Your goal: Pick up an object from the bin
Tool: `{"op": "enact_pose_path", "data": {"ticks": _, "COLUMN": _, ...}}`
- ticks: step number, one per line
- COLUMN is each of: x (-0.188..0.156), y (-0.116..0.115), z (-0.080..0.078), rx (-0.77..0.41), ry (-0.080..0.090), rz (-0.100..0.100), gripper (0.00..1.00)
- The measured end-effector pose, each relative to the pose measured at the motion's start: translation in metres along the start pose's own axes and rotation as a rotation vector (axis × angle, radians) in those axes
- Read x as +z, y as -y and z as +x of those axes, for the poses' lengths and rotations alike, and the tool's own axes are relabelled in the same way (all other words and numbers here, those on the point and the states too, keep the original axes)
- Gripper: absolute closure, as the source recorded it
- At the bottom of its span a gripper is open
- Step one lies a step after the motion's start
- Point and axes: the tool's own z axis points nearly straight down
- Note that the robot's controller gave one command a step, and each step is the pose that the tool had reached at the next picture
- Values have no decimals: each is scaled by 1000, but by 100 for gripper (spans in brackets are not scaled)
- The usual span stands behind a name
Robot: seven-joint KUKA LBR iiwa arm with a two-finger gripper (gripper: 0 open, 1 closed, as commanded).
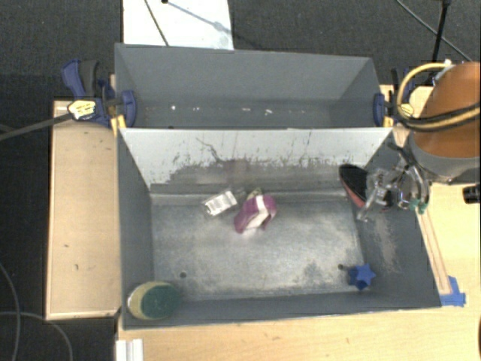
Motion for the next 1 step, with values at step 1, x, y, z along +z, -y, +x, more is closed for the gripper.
{"op": "enact_pose_path", "data": {"ticks": 1, "x": -59, "y": -12, "z": -14, "rx": 6, "ry": 0, "rz": 0, "gripper": 100}}
